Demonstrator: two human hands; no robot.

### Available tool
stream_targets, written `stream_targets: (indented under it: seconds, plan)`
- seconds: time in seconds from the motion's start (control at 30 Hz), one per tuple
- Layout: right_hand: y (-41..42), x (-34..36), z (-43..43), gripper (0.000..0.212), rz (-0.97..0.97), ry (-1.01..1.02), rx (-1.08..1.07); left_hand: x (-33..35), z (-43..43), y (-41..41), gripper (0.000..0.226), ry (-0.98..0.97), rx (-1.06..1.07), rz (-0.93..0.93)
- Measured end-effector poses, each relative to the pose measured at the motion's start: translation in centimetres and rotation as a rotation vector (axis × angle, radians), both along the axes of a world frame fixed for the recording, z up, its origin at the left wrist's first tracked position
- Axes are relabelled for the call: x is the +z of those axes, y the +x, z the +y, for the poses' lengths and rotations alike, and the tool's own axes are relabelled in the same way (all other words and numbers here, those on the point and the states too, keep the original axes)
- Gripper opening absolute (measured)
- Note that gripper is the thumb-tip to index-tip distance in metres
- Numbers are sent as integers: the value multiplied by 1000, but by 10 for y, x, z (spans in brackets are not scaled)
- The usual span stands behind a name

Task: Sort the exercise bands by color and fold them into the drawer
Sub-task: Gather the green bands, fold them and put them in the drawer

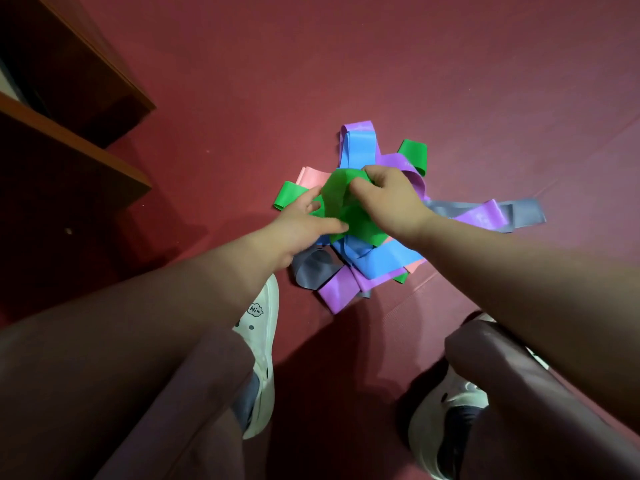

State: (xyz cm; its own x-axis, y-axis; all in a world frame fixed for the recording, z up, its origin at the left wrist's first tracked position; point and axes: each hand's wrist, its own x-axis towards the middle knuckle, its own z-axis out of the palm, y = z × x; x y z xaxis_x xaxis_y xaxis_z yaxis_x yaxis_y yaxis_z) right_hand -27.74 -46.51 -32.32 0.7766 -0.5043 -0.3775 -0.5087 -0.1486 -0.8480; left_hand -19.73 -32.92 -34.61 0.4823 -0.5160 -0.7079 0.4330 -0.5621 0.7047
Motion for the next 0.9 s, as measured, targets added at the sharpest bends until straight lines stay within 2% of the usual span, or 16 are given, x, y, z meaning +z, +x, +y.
stream_targets:
  seconds: [0.13,0.3,0.47,0.53,0.63,0.73,0.83,0.9]
  plan:
    - [4,8,1,27,-32,27,-35,4,-6,-8,42,-19,-34,-25]
    - [5,8,-2,23,-50,17,-86,12,-12,-9,5,89,-41,-65]
    - [1,-4,-13,30,40,27,-201,18,-4,1,4,115,39,-28]
    - [-5,-9,-16,23,129,23,-194,20,-1,5,2,97,64,-17]
    - [-16,-12,-18,21,318,6,-2,23,1,12,14,2,171,49]
    - [-26,-11,-14,20,413,-90,222,29,-2,16,10,-39,194,96]
    - [-25,-14,-12,35,417,-160,357,35,-5,16,20,17,155,105]
    - [-20,-14,-12,50,317,-169,386,37,-8,16,17,61,107,64]
